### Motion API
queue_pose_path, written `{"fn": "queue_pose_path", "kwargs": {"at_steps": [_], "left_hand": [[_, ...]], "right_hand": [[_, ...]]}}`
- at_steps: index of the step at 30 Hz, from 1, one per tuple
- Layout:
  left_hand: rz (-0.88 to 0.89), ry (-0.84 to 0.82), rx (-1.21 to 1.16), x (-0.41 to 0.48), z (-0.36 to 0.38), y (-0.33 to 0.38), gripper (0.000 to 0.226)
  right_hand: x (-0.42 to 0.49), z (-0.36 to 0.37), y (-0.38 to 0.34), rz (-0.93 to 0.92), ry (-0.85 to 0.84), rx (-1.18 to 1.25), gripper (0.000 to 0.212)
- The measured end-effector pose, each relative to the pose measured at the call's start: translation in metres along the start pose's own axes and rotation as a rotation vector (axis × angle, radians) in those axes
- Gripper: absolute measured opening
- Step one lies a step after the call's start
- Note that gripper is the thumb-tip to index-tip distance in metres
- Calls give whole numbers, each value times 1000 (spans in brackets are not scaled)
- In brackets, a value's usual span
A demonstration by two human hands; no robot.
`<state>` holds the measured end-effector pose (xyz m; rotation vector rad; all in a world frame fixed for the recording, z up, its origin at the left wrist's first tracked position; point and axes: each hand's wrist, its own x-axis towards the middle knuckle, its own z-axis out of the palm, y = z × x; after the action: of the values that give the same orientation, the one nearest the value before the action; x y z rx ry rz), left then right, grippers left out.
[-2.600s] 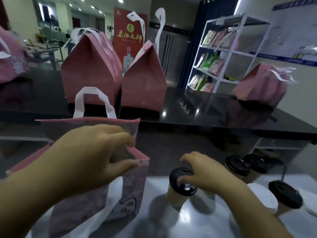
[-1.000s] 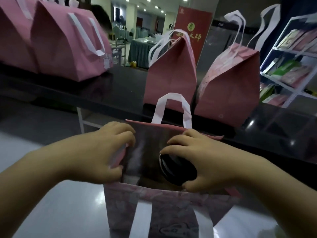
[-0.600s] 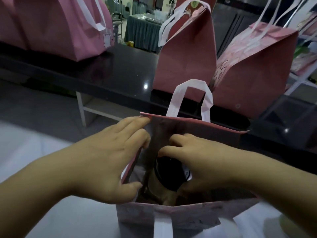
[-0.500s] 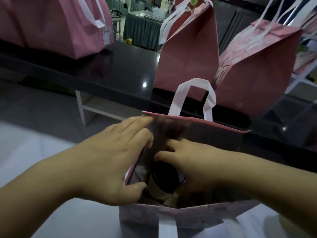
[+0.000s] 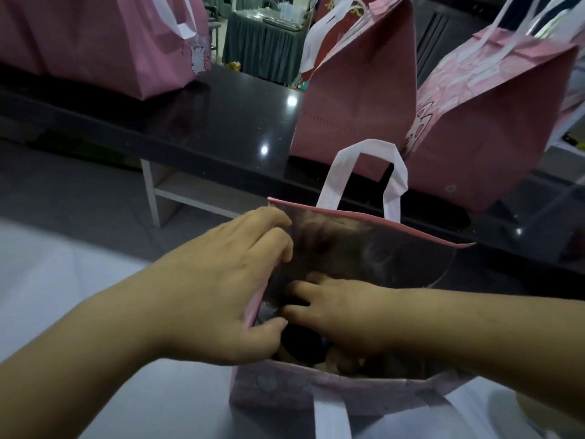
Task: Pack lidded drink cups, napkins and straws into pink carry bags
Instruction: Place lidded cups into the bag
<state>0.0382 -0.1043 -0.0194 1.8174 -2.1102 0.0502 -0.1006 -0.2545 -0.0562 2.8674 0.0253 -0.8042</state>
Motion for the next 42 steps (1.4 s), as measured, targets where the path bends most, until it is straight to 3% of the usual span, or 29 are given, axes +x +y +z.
{"fn": "queue_pose_path", "kwargs": {"at_steps": [2,7,13,19,23,29,35,38,42], "left_hand": [[-6,-54,-55,1,4,-5,52],[-11,-5,-58,0,6,-7,56],[54,48,77,9,-13,9,38],[165,234,3,38,-13,45,24],[224,199,49,60,-1,86,25],[243,129,100,85,18,148,28],[252,104,102,107,38,191,25],[244,104,116,113,43,200,22],[211,121,115,113,47,199,20]], "right_hand": [[-1,4,0,10,15,13,74],[-22,-9,7,35,115,164,72],[-96,-35,15,205,476,291,42],[-194,-3,21,411,806,396,34],[-246,57,31,654,734,495,42],[-284,158,58,988,353,481,53],[-293,227,77,1134,116,550,78],[-293,243,80,1115,116,614,73],[-293,239,80,1099,257,599,70]]}}
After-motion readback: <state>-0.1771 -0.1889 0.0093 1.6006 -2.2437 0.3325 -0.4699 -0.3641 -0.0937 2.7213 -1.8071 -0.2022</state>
